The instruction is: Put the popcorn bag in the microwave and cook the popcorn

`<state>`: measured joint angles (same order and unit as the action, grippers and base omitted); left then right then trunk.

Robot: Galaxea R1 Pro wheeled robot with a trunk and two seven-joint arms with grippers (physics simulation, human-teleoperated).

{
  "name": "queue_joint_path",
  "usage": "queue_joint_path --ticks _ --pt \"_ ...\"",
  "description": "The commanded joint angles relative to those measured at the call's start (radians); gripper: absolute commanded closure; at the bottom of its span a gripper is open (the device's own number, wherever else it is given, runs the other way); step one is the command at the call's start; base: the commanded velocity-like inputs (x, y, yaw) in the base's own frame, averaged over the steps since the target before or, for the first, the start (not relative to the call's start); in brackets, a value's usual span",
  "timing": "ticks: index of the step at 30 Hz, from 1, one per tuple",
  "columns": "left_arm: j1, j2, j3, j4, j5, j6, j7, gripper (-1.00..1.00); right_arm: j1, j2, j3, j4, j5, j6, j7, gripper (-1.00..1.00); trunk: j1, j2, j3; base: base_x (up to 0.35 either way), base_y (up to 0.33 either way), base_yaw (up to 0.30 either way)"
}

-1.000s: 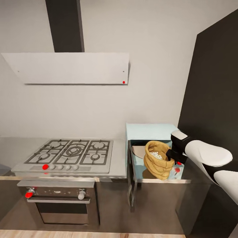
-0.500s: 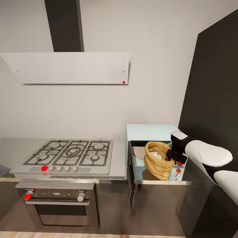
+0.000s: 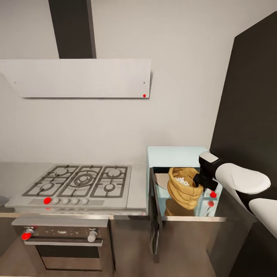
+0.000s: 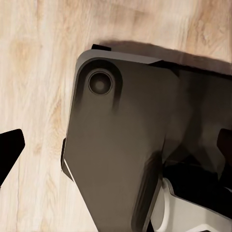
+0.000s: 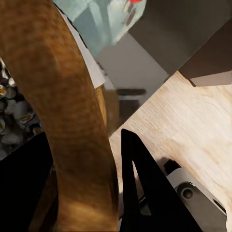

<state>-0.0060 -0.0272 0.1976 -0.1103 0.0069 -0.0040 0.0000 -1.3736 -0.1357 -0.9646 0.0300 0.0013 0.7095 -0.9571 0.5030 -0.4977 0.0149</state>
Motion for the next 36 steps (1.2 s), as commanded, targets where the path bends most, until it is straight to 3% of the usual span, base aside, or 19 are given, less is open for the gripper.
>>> queue_joint_path --ticks 1,10,36 --pt "0.000 0.000 0.005 0.000 0.001 -0.001 0.000 -1.00 -0.001 -0.001 0.000 0.002 0.000 0.004 -0.003 1.00 0.001 0.000 0.000 0.313 0.000 0.000" --pt "0.000 0.000 0.004 0.000 0.001 -0.001 0.000 -1.00 -0.001 -0.001 0.000 0.002 0.000 0.004 -0.003 1.00 0.001 0.000 0.000 0.178 0.000 0.000" --pt "0.000 0.000 0.005 0.000 0.001 -0.001 0.000 -1.00 -0.001 -0.001 0.000 0.002 0.000 0.004 -0.003 1.00 0.001 0.000 0.000 0.013 0.000 0.000"
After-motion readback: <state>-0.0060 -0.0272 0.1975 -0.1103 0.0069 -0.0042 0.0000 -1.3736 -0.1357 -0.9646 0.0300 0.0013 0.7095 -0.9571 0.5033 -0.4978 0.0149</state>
